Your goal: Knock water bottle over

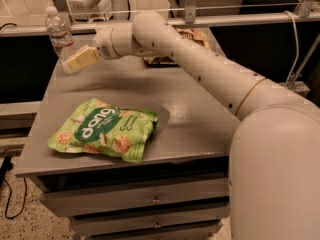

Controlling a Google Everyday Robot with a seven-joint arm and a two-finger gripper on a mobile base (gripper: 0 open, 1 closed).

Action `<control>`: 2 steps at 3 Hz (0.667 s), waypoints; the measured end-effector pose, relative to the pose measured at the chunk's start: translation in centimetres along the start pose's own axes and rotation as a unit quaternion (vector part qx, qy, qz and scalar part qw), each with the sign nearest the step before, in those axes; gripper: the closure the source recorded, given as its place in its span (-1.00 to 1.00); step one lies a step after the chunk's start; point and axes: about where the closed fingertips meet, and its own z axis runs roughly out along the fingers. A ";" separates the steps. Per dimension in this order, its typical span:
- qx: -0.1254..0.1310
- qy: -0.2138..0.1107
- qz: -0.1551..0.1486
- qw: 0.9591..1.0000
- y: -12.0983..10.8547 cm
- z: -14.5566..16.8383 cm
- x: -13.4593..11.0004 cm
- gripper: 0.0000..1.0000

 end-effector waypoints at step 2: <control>-0.010 -0.034 0.034 0.999 -0.5 4.7 -1.4 -0.74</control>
Offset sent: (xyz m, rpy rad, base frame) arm 0.0326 0.0604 0.0029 0.1188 0.0866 0.0028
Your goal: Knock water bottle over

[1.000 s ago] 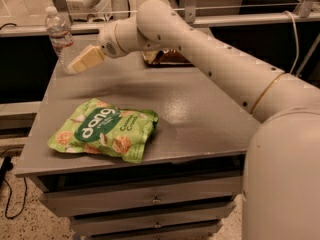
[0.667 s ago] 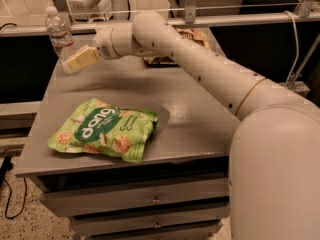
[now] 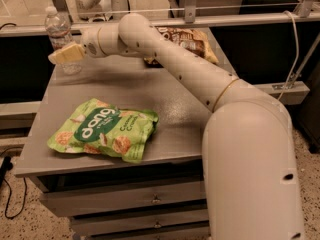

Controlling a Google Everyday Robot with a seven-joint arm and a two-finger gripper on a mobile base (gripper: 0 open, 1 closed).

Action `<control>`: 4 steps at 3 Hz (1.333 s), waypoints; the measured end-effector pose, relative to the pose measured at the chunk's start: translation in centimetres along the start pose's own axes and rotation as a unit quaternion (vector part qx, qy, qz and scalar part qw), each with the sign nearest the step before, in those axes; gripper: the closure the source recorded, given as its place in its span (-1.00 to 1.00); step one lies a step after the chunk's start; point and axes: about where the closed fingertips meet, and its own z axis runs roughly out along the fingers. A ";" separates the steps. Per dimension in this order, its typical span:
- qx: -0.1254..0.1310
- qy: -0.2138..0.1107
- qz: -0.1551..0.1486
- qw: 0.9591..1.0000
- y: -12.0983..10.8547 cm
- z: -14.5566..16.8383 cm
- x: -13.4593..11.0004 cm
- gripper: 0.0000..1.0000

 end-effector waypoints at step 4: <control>0.008 -0.002 0.007 1.000 -2.4 -3.0 -2.5 1.00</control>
Offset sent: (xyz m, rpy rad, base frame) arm 0.0068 0.0044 0.0048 0.0752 0.0772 0.0032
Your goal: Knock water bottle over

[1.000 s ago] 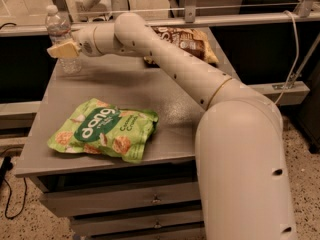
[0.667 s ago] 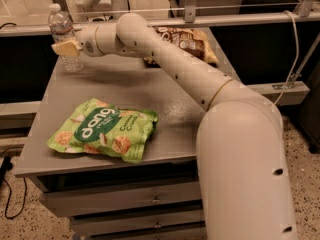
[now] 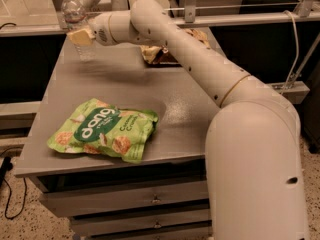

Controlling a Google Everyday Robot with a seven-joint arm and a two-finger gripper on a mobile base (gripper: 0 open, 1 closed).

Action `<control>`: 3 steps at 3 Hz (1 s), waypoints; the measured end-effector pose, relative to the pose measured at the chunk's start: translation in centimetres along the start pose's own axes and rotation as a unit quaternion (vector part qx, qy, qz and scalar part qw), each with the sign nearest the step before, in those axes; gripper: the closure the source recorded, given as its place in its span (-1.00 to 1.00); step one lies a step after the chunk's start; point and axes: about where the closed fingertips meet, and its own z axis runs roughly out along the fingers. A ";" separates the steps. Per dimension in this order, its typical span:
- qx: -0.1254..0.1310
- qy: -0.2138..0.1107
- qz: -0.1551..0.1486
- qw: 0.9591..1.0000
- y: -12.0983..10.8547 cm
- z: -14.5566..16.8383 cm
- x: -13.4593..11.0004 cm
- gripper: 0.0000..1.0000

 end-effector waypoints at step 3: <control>0.017 0.177 -0.064 0.982 -3.9 -11.9 -2.7 1.00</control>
Offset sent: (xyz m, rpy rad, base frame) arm -0.0100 -0.1500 0.0663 -0.4897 0.0445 0.0458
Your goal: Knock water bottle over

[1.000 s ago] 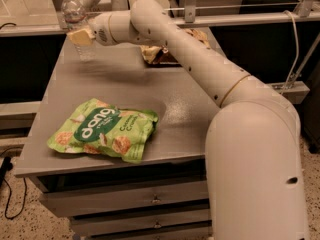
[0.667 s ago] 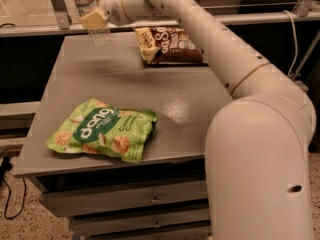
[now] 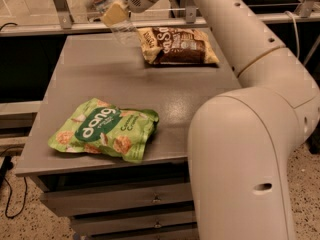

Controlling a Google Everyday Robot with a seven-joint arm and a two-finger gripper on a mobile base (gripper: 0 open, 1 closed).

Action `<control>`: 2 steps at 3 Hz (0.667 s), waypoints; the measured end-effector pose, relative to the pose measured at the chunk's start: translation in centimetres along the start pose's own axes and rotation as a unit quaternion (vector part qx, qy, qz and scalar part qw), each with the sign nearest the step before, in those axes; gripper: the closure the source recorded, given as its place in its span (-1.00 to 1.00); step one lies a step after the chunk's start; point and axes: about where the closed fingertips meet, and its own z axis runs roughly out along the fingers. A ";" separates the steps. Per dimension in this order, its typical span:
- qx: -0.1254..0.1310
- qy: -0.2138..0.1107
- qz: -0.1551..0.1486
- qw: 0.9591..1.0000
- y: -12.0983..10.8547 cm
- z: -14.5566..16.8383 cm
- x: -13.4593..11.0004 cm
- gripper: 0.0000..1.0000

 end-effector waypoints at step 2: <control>-0.057 0.206 0.002 0.977 4.5 -4.2 7.3 1.00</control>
Offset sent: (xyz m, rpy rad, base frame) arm -0.1235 -0.0998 -0.0633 -0.6353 0.3949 0.0928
